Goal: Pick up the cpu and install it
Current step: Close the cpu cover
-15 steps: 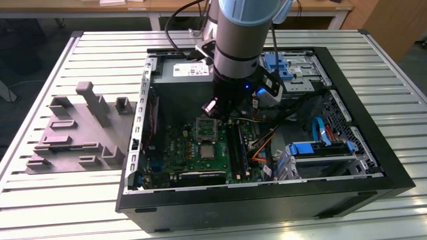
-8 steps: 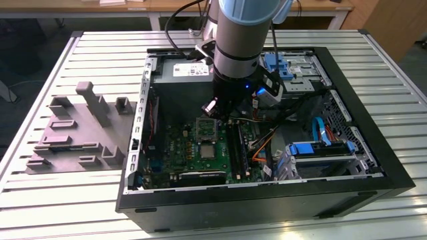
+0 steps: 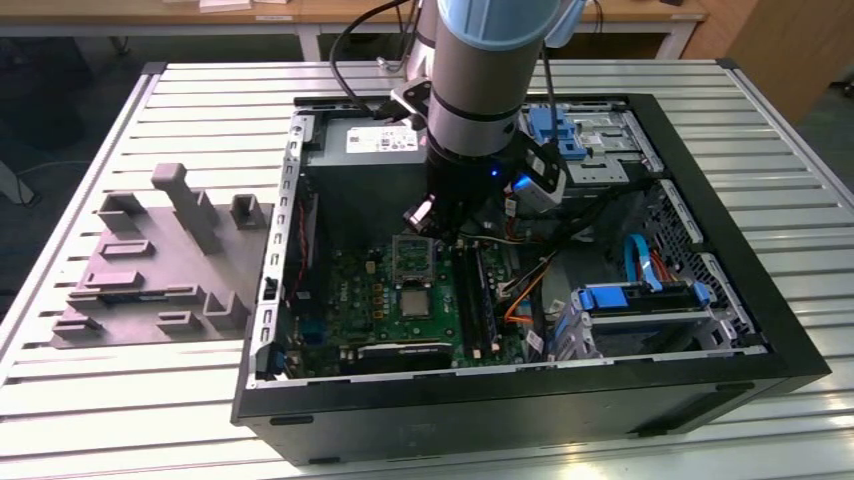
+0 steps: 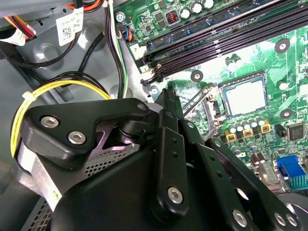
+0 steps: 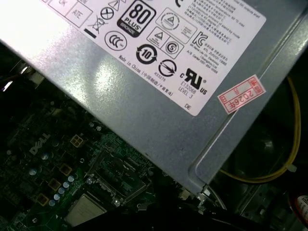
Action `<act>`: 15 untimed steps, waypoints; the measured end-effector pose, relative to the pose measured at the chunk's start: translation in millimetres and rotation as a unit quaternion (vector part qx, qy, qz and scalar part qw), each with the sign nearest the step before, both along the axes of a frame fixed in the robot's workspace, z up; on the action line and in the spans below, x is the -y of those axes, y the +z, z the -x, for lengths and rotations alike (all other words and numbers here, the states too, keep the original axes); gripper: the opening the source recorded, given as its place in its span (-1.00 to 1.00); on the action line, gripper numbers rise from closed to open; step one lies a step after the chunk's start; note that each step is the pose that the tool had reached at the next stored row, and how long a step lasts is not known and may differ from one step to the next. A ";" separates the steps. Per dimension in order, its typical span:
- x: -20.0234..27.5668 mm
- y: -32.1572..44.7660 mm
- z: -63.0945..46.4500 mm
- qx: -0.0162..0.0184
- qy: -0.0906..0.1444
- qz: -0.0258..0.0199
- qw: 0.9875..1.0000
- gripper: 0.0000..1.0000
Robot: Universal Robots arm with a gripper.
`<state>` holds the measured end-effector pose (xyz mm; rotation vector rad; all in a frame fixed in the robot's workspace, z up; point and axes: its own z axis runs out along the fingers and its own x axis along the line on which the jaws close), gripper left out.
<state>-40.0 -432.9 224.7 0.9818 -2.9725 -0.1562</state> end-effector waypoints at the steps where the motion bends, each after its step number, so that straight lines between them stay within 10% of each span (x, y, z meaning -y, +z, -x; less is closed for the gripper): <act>1: 0.0 0.0 0.0 0.000 0.000 0.000 1.000 -0.79; 8: 0.0 0.2 0.0 0.000 0.003 0.012 1.000 -0.79; 15: 0.0 3.5 0.3 0.000 0.011 0.013 1.000 -0.79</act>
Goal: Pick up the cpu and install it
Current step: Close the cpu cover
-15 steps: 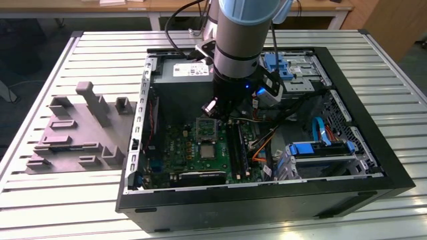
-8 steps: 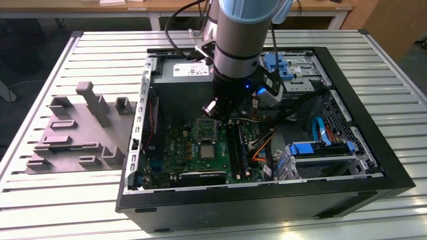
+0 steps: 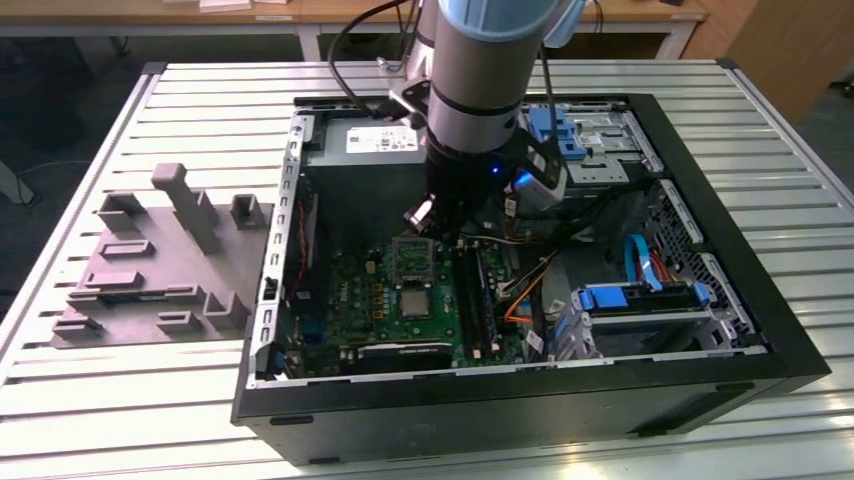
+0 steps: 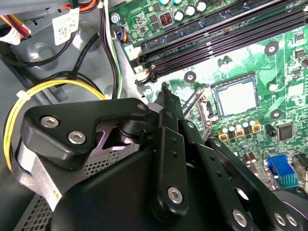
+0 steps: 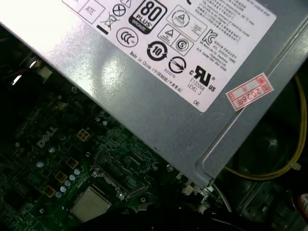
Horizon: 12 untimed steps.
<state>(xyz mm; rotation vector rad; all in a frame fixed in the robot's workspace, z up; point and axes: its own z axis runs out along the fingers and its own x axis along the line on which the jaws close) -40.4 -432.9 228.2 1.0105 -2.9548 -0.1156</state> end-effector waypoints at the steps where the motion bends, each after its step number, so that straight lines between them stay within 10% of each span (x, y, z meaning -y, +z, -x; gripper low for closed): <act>1: 0.0 0.7 0.1 0.000 0.001 0.000 1.000 -0.79; 12: 0.0 3.4 1.7 0.000 0.031 0.000 1.000 -0.79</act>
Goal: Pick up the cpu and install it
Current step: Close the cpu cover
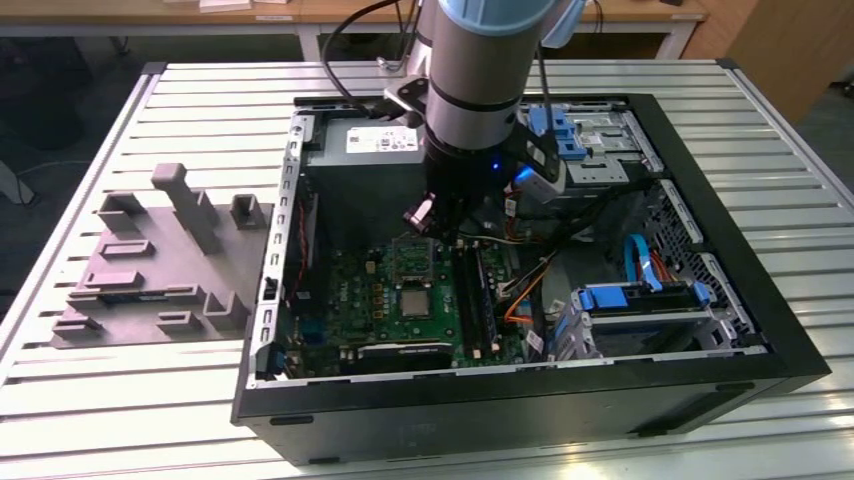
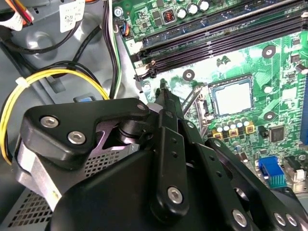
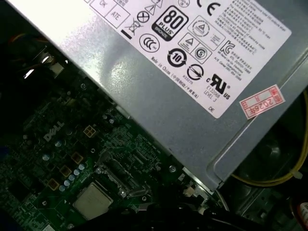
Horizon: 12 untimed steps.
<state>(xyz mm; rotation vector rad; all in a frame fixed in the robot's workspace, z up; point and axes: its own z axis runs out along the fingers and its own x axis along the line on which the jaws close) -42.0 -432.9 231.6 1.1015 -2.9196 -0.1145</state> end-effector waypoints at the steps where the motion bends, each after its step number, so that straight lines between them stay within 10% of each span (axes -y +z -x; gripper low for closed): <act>1: 0.0 0.2 0.1 0.000 0.001 0.000 1.000 -0.79; 12: 0.0 2.7 1.1 0.000 0.025 0.000 1.000 -0.79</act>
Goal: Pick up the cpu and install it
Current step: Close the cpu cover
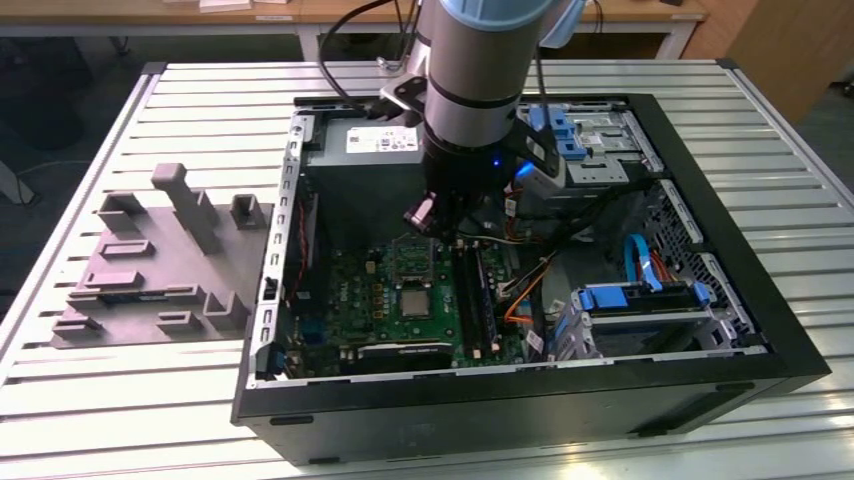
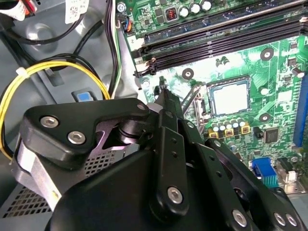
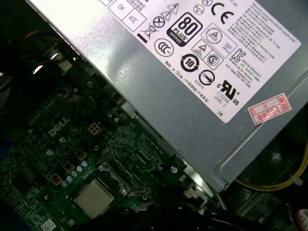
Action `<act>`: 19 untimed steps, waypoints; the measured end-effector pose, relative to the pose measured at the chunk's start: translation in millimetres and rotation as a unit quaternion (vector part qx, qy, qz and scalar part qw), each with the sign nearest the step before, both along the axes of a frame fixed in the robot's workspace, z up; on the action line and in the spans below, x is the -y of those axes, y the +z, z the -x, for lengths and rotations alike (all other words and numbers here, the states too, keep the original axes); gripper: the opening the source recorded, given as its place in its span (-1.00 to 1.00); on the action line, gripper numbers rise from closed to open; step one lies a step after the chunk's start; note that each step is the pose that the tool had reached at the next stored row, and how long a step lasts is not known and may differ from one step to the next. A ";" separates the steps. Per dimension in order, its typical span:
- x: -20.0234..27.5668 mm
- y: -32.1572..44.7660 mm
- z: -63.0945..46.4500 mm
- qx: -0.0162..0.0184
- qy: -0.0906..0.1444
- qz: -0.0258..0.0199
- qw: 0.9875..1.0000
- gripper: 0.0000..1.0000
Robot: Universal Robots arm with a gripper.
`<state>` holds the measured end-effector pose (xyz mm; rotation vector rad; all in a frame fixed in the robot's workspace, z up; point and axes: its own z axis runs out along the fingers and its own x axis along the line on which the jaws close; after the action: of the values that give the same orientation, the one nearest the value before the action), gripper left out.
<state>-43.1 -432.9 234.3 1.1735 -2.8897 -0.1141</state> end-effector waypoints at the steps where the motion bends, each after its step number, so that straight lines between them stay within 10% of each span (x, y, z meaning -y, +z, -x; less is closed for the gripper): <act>1: 0.0 0.1 0.2 0.000 0.004 0.000 1.000 -0.79; 19: 0.0 4.7 0.8 -0.006 0.029 0.000 1.000 -0.79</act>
<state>-43.9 -432.9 239.0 1.2499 -2.8420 -0.1201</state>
